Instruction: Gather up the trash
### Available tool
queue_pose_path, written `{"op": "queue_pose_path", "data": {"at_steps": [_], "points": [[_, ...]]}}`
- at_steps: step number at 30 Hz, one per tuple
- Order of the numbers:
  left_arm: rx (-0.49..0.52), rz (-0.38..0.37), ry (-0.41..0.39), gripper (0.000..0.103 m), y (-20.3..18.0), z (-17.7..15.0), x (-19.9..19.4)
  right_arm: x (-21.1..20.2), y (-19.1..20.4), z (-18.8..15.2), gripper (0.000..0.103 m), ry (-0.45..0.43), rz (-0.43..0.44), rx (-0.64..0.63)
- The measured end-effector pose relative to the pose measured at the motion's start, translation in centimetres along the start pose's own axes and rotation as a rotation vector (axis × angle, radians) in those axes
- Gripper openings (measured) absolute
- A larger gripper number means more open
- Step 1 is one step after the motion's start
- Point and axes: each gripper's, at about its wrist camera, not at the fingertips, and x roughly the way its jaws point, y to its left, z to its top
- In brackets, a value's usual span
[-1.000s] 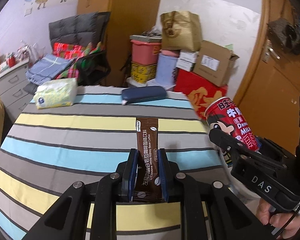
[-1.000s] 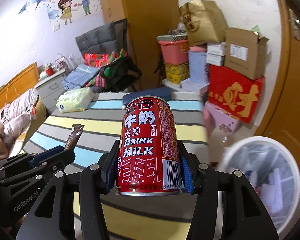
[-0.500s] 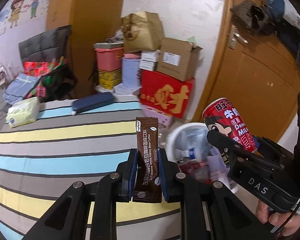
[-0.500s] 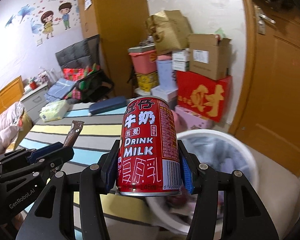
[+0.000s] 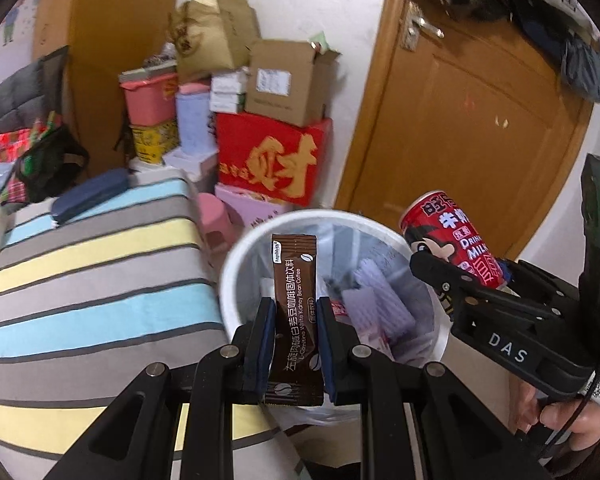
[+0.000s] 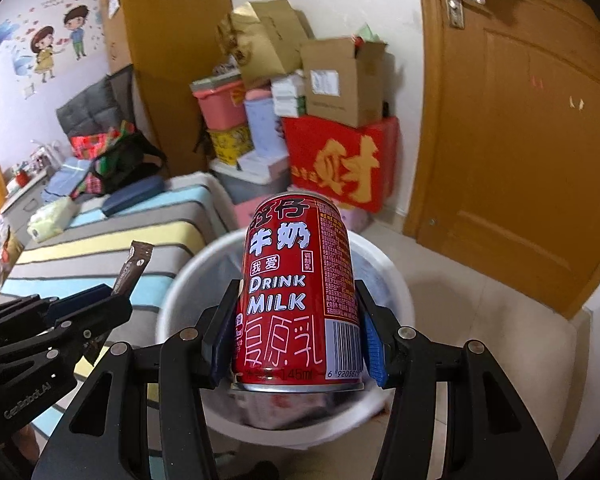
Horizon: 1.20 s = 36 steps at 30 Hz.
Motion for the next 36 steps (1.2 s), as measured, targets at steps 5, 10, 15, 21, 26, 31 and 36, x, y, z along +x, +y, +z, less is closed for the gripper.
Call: {"op": "queue_pose_path", "data": {"at_steps": [5, 10, 15, 21, 26, 31, 36], "points": [[0.009, -0.007, 0.040, 0.021, -0.8, 0.2, 2.6, 1.4, -1.4, -0.5, 0.054, 0.047, -0.017, 0.016], [0.003, -0.028, 0.062, 0.022, -0.7, 0.6, 4.2, 2.5, -1.9, -0.8, 0.054, 0.091, -0.022, 0.010], [-0.024, -0.004, 0.063, 0.050, 0.1, 0.5, 4.6, 2.6, -2.6, -0.9, 0.061, 0.077, -0.015, 0.032], [-0.010, 0.027, 0.032, 0.050, 0.4, 0.5, 3.4, 1.8, -2.7, -0.7, 0.062, 0.048, -0.018, 0.042], [0.014, 0.055, -0.007, 0.050, 0.1, 0.0, 1.3, 0.6, -2.1, -0.7, 0.062, 0.023, -0.012, 0.038], [0.001, 0.089, -0.042, 0.050, 0.3, -1.1, -1.4, -1.7, -1.0, -1.1, 0.062, -0.029, -0.002, 0.028], [-0.007, 0.118, -0.084, 0.050, 0.6, -3.1, -4.6, -3.9, 0.4, -2.1, 0.062, -0.083, -0.012, 0.002]]}}
